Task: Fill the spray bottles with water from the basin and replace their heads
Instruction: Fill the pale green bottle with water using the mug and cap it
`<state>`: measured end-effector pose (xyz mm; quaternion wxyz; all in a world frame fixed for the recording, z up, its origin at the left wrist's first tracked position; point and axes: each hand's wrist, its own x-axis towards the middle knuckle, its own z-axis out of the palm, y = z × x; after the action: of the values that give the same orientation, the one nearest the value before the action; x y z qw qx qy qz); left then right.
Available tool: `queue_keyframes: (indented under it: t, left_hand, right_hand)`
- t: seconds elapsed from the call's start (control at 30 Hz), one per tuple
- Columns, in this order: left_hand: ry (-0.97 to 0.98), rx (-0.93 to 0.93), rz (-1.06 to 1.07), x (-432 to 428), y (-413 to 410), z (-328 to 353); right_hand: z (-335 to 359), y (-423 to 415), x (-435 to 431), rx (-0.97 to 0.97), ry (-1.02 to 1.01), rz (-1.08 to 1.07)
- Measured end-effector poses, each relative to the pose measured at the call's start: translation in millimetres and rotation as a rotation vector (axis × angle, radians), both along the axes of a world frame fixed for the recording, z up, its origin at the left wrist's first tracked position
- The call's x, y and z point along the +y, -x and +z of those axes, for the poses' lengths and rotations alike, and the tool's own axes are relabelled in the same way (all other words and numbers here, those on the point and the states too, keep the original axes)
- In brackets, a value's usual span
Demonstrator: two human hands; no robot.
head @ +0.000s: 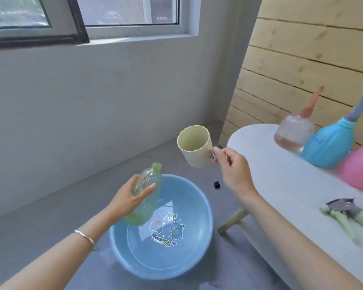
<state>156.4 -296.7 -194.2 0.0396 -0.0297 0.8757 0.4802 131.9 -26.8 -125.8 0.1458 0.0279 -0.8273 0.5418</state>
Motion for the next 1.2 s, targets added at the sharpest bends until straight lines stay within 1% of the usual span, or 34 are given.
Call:
queue_keyframes:
  t: [0.07,0.17,0.27,0.33,0.43,0.5,0.53,0.6,0.67,0.73,0.83,0.93,1.07,1.2]
  left_hand:
    - [0.028,-0.021,0.028,-26,2,-23]
    - [0.036,-0.085,0.062,-59,7,-74]
    - [-0.007,-0.138,0.064,-72,9,-118]
    - [-0.036,-0.141,0.057,-71,12,-140]
    - [-0.086,-0.115,0.055,-71,16,-160]
    - [-0.100,-0.110,0.055,-72,15,-172]
    - [-0.107,-0.105,0.057,-72,15,-175]
    - [-0.115,-0.105,0.074,-74,15,-180]
    - [-0.130,-0.107,0.106,-77,15,-182]
    - [-0.139,-0.104,0.127,-80,16,-179]
    - [-0.170,-0.115,0.127,-78,17,-177]
    - [-0.196,-0.113,0.126,-74,14,-175]
    - [-0.273,-0.127,0.186,-77,9,-175]
    - [-0.325,-0.114,0.230,-87,10,-175]
  right_hand:
    - [-29,12,-27,-0.015,-0.037,0.088]
    - [-102,29,-51,-0.153,-0.112,0.166]
    - [-177,38,-48,-0.309,-0.282,0.211]
    - [-222,45,-45,-0.340,-0.420,0.242]
    - [-270,51,-47,-0.276,-0.619,0.275]
    - [-297,53,-55,-0.179,-0.762,0.273]
    - [-308,53,-58,-0.124,-0.832,0.257]
    - [-320,54,-68,-0.088,-0.959,0.238]
    - [-331,54,-74,-0.066,-1.023,0.226]
    - [-337,51,-78,-0.061,-1.038,0.234]
    - [-343,39,-90,-0.055,-0.968,0.277]
    - [-348,23,-107,-0.006,-0.922,0.349]
    - [-351,-2,-124,0.087,-0.878,0.422]
    - [-356,-26,-131,0.116,-0.790,0.498]
